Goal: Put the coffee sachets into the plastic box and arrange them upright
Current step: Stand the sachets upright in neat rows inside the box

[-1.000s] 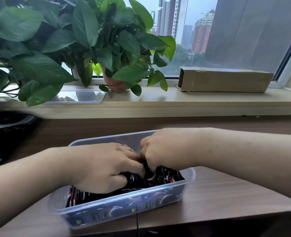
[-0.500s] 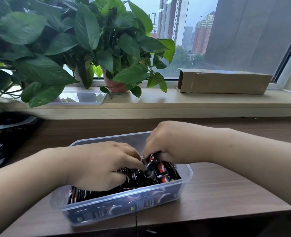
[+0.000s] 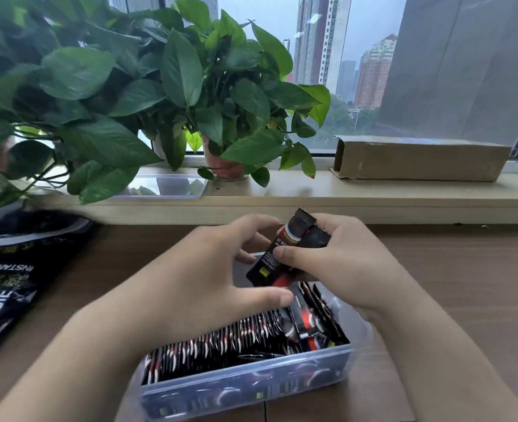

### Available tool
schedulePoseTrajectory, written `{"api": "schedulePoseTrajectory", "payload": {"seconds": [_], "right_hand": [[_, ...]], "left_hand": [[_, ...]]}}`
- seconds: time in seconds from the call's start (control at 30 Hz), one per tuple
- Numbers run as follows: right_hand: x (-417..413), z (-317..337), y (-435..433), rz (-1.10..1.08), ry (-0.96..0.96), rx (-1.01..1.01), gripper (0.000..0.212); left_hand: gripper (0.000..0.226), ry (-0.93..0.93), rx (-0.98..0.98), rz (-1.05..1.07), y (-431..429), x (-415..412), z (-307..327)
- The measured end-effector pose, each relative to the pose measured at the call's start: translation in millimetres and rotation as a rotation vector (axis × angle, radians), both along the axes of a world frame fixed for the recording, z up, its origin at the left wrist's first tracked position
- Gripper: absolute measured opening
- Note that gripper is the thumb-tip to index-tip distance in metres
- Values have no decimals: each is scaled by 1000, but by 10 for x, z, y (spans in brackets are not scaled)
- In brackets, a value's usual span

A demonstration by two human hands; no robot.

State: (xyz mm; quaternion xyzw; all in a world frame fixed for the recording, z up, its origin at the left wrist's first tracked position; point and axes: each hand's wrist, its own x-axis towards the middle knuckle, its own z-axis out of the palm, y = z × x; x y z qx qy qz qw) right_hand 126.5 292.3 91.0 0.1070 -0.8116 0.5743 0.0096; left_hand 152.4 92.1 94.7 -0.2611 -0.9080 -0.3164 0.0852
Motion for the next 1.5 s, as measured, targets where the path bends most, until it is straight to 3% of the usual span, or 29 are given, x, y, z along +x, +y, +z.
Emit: {"api": "schedulePoseTrajectory", "payload": {"seconds": [0.13, 0.2, 0.33, 0.4, 0.63, 0.77, 0.97, 1.1, 1.23, 1.33, 1.5], "right_hand": [[46, -97, -160, -49, -60, -271, 37], [37, -159, -193, -93, -8, -210, 40], [103, -125, -212, -54, 25, -89, 15], [141, -100, -226, -27, 14, -64, 15], [102, -74, -279, -21, -108, -209, 22], [100, -64, -307, -64, -84, -170, 20], [145, -23, -263, -54, -27, -61, 31], [154, 30, -157, 87, -21, 3, 46], [153, 26, -132, 114, 13, 18, 34], [206, 33, -158, 178, -21, -27, 54], [220, 7, -238, 34, 23, -186, 30]], "left_hand": [[84, 141, -29, 64, 53, -8, -87], [71, 154, 23, 51, 18, -43, -117], [56, 99, 190, 15, -39, -52, -132], [53, 96, 225, 21, -62, -44, -133], [35, 132, 297, 59, -110, -60, -113], [31, 141, 324, 70, -101, -75, -119], [25, -36, 444, 32, -170, -104, -121], [21, -104, 507, 39, -273, -93, -70], [21, -157, 520, 47, -327, -51, -37], [19, -201, 637, 77, -321, -23, -3], [24, -236, 650, 130, -308, 16, 7]]}}
